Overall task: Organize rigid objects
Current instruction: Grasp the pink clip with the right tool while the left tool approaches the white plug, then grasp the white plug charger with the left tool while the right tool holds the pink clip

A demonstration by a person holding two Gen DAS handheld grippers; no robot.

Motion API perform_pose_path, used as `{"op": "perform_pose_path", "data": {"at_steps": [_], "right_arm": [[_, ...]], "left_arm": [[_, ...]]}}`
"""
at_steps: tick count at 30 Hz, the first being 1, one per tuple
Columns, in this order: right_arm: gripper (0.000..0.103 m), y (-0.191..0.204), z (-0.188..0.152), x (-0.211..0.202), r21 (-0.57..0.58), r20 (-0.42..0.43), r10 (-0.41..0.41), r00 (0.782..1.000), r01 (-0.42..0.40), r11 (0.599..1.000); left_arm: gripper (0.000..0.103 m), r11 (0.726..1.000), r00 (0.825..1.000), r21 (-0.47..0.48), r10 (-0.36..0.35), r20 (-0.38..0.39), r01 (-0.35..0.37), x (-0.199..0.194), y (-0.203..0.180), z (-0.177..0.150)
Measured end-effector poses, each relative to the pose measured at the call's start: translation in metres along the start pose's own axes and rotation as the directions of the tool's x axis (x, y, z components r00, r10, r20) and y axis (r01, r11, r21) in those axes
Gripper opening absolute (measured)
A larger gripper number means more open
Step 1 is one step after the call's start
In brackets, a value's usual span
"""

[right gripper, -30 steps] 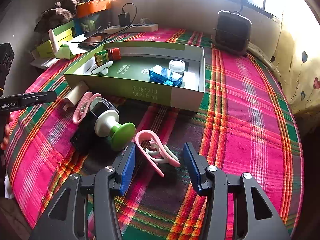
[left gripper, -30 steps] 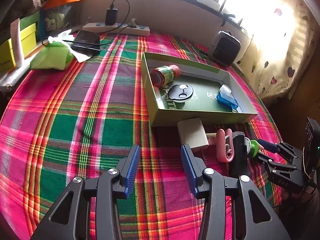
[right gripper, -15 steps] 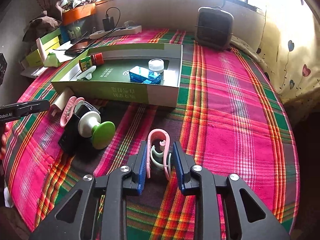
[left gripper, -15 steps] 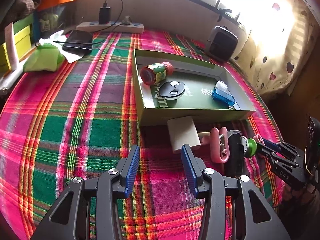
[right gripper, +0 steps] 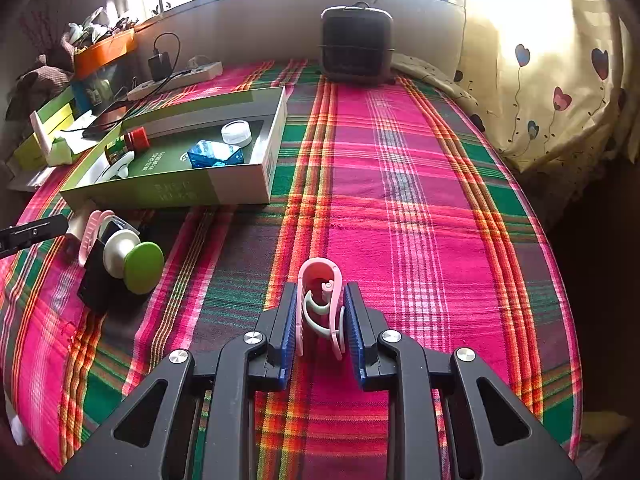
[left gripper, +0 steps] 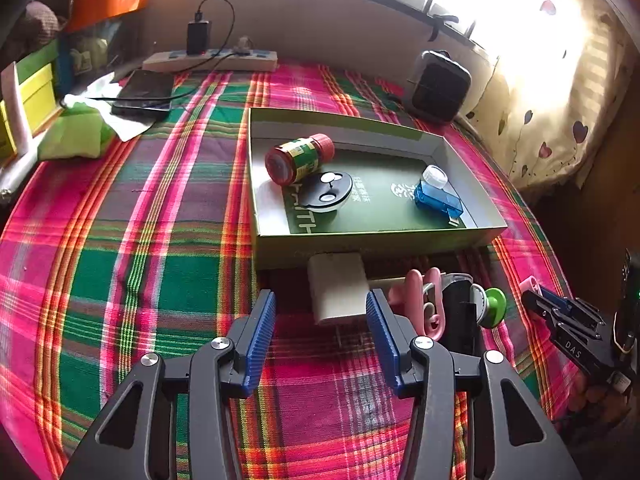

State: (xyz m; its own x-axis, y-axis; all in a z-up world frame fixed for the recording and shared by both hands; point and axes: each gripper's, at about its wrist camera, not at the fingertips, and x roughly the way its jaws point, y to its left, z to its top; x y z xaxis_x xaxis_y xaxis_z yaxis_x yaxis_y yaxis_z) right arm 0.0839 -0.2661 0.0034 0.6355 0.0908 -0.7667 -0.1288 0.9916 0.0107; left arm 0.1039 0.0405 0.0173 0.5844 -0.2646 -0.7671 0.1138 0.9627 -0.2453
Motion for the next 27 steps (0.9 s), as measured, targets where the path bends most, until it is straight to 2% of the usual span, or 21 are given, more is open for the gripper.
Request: {"op": "perform_pose_path", "data": {"at_steps": [17, 27], "right_arm": [[0.024, -0.002, 0.0, 0.0, 0.01, 0.0, 0.012, 1.0, -0.012, 1.0], [0.024, -0.002, 0.0, 0.0, 0.01, 0.001, 0.013, 1.0, -0.013, 1.0]], "left_arm": [[0.047, 0.995, 0.997, 0.065, 0.072, -0.023, -0.07, 0.02, -0.017, 0.001], [0.047, 0.994, 0.996, 0.052, 0.094, -0.008, -0.093, 0.022, -0.01, 0.004]]}}
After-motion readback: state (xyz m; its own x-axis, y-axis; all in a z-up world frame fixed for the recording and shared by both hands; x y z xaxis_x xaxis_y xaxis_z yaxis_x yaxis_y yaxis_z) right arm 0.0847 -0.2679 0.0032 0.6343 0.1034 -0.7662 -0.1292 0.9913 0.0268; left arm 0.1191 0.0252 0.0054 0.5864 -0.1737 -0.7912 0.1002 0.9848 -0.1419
